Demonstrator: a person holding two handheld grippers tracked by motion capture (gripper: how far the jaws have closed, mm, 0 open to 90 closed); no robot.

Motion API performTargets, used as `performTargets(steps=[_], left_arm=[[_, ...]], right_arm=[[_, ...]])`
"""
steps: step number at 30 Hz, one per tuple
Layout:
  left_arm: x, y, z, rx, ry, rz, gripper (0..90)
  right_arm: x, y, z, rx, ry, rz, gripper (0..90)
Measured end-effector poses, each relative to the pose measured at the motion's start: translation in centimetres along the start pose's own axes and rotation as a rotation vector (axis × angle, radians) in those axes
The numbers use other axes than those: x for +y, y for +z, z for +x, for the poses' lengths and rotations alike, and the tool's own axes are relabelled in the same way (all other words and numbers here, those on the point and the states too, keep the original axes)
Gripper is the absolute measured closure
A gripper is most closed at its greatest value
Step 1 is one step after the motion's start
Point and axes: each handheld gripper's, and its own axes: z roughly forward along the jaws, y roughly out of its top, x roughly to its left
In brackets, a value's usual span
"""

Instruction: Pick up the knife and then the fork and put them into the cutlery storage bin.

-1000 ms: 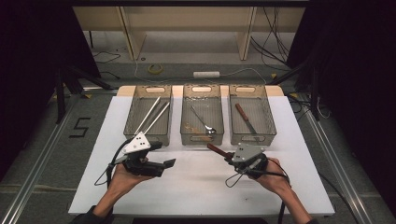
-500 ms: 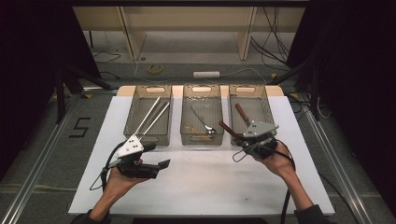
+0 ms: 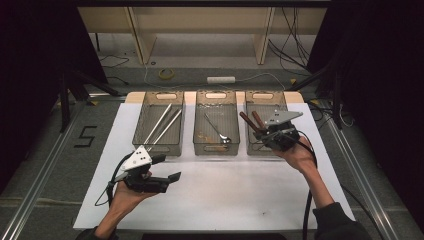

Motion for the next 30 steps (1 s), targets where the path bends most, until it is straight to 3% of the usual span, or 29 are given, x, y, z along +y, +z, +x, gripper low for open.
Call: performTargets(steps=[15,30], left_arm=[[0.0,0.0,-0.1,0.004,-0.002,-0.011,16.3],[0.0,-0.1,0.0,0.003,-0.001,-0.023,16.2]], right_arm=[[1.7,2.0,-3.9,-0.031,0.095,0.029,77.5],[2.3,3.7,-6.0,-0.064,0.145,0.055,77.6]])
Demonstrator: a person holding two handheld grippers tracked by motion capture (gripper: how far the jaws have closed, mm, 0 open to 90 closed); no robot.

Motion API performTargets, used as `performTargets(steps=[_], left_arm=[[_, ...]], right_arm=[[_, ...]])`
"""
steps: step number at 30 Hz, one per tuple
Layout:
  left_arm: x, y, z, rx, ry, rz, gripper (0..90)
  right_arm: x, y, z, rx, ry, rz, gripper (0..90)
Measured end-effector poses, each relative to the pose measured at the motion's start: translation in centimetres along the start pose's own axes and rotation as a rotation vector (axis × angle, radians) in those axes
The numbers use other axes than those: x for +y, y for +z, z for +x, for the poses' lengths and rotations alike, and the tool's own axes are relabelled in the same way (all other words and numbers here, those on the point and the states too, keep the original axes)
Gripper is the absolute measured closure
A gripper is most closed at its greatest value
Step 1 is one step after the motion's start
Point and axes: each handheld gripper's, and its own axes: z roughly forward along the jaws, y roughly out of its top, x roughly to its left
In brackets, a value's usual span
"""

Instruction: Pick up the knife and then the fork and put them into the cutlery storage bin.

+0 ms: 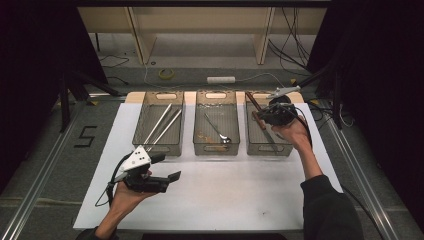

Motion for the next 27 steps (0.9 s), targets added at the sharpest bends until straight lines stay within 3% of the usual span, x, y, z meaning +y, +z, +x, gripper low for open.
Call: performTargets(steps=[27], left_arm=[[0.1,-0.2,0.1,0.004,-0.007,-0.009,16.1]], right_arm=[[0.4,2.5,-1.6,-0.038,0.043,0.036,77.5]])
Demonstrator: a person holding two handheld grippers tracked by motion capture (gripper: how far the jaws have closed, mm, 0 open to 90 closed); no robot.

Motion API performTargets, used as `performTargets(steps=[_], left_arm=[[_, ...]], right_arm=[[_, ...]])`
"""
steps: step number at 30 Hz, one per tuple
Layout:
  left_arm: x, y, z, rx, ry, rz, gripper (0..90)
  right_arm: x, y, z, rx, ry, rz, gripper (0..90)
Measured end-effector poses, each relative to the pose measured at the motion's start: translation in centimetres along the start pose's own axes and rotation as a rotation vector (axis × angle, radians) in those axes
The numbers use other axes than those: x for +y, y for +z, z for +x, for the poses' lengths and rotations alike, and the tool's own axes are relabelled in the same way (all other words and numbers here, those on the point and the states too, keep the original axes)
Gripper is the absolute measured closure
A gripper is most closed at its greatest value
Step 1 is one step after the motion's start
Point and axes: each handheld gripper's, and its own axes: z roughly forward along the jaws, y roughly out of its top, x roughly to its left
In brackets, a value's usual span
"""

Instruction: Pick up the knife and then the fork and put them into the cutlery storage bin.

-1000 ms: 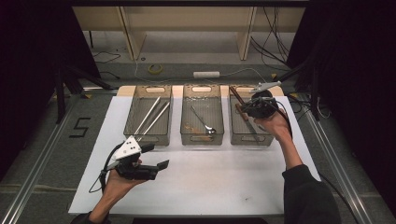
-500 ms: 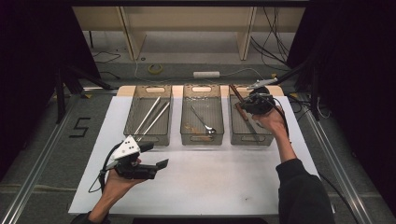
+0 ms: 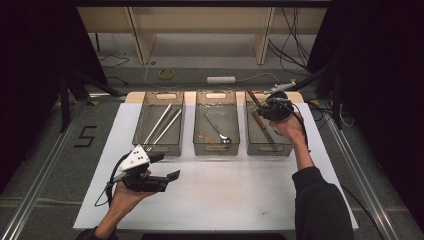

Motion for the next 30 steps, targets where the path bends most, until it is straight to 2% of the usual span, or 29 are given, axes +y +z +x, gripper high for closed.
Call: performTargets(steps=[17,30], left_arm=[[0.0,-0.1,0.0,0.004,0.001,-0.003,16.1],[0.0,0.0,0.0,0.001,0.003,0.002,16.1]], right_arm=[[-0.5,1.4,-0.2,-0.018,0.015,0.026,77.5],[-1.4,2.3,-0.5,-0.042,0.043,0.059,77.4]])
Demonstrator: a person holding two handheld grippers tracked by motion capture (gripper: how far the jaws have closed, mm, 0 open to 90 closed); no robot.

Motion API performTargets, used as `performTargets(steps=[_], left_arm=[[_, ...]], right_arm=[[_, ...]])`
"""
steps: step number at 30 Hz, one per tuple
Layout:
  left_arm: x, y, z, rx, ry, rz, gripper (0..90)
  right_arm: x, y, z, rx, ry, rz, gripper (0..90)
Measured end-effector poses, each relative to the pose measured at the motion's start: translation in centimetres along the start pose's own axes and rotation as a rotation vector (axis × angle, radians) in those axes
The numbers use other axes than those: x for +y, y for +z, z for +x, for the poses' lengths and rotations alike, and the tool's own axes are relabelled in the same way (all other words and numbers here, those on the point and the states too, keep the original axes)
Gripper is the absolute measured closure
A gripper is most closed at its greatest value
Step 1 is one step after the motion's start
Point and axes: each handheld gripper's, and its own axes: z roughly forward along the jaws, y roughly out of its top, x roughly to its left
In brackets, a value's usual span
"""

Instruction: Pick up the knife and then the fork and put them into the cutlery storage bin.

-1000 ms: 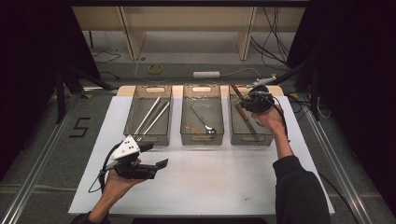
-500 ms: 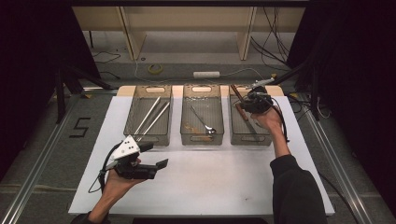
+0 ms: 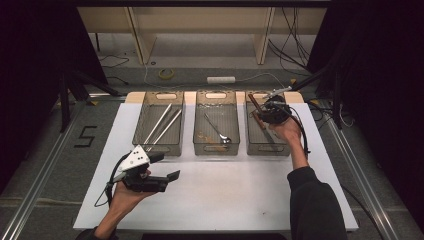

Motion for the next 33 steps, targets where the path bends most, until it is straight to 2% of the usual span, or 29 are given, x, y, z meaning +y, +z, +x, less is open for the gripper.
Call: performTargets(steps=[14,33], left_arm=[[0.0,0.0,0.0,-0.005,-0.004,-0.003,16.1],[0.0,0.0,0.0,-0.007,-0.001,0.002,16.1]], right_arm=[[-0.8,0.7,-0.1,-0.023,0.019,0.036,77.1],[-1.4,1.5,-0.2,-0.02,0.047,0.079,76.8]])
